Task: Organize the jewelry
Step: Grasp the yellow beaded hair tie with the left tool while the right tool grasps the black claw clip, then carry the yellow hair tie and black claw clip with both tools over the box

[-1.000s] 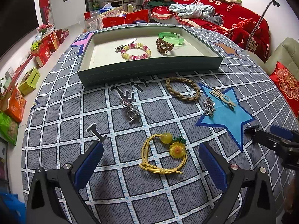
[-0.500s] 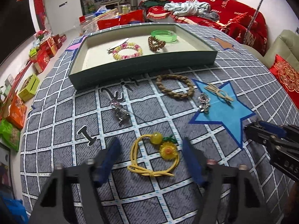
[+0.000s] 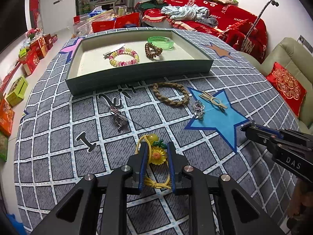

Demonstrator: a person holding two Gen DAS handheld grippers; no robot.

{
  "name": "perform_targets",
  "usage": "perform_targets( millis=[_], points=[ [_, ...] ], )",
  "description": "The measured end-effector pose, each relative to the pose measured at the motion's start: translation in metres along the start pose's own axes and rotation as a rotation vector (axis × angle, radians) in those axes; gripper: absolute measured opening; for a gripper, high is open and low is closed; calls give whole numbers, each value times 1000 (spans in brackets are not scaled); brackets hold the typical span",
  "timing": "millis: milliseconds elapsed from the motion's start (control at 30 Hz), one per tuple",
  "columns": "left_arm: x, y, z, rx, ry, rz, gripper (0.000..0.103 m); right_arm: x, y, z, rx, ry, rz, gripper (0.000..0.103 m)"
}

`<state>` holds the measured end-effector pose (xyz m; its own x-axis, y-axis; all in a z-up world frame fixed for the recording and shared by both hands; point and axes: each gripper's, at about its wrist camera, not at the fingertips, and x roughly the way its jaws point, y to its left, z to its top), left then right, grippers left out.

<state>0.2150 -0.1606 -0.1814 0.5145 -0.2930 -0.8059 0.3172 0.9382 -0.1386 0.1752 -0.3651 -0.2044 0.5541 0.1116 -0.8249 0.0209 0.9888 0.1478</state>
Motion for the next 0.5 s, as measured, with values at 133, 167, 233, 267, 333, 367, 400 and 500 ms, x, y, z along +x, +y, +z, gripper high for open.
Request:
perform_targets(
  millis=[133,167,233,267,333,367,400,500],
  points=[
    [-10,6,5,-13,-19,-13,37,-4,0,7,12,-11,28,19],
    [-12,7,7,-16,-21,-15,37,-4,0,9,14,-13,32,19],
    [-15,11,11,-24,-28,-20,37,-6,1,12,18,-19,40,19],
    [-17,13,13,-26,-31,-24,37,-6,1,15,18,-21,44,19],
    [-19,16,17,-31,-38,-27,37,-6,2,19,20,-24,49,19],
    [-20,18,20,-32,-40,-28,37,-6,2,22,21,-26,53,19],
    [-20,19,22,-35,-44,-30,37,-7,3,25,22,-27,57,19],
    [-22,25,31,-43,-55,-36,37,-7,4,35,19,-34,66,19]
  ],
)
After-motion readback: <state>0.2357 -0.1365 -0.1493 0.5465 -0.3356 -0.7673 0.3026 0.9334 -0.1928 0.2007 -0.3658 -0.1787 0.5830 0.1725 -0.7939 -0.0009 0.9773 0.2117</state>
